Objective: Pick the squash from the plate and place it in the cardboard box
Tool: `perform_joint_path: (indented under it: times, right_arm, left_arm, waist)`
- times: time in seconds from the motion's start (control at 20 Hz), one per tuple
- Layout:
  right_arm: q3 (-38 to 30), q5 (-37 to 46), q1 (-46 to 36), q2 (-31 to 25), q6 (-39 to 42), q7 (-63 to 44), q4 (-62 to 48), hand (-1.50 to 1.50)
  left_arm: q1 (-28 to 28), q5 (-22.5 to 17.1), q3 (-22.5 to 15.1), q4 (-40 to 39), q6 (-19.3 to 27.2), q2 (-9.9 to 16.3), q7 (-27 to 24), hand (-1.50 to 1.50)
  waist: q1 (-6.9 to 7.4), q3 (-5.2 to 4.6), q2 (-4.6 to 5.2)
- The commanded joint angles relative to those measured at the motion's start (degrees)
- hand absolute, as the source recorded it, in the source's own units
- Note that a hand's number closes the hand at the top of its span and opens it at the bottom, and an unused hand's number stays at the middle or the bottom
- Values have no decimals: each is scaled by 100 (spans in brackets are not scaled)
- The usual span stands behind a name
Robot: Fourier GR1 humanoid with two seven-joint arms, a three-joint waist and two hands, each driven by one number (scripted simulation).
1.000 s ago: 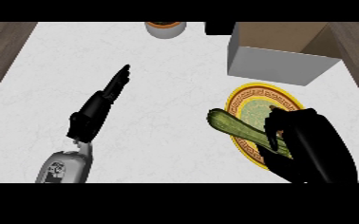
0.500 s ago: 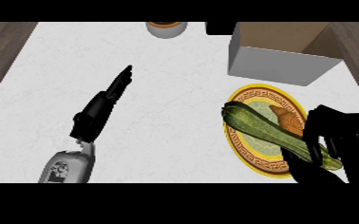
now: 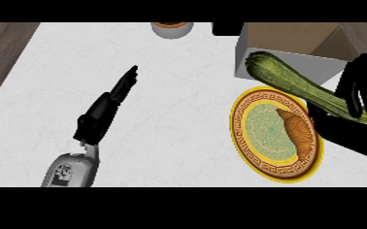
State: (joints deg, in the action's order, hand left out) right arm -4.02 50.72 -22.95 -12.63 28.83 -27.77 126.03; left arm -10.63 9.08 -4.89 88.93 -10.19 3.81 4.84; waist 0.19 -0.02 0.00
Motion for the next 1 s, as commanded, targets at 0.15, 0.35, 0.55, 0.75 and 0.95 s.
perform_joint_path:
  times: [0.15,0.35,0.55,0.75,0.95]
  right_arm:
    - [-475,-234,-1000,-161,-481,324,-1530,150]
    - [-754,-315,-1000,-259,-873,665,-2150,150]
    - [-450,141,-1629,-195,-1342,545,-3080,150]
    - [-845,144,-1723,-787,-1676,1353,-4090,150]
    - [-414,677,-1856,-586,-2411,1640,-5084,150]
  left_arm:
    - [-117,4,-17,213,-55,-30,357,0]
    - [127,74,-46,209,14,-81,115,0]
    - [-195,152,3,-353,61,-156,-110,0]
    - [-133,164,76,-165,13,-22,-89,0]
    - [155,200,-127,0,21,-172,-137,0]
  waist:
    - [23,2,5]
    - [18,3,4]
    - [13,0,12]
    - [29,2,21]
    - [67,2,25]
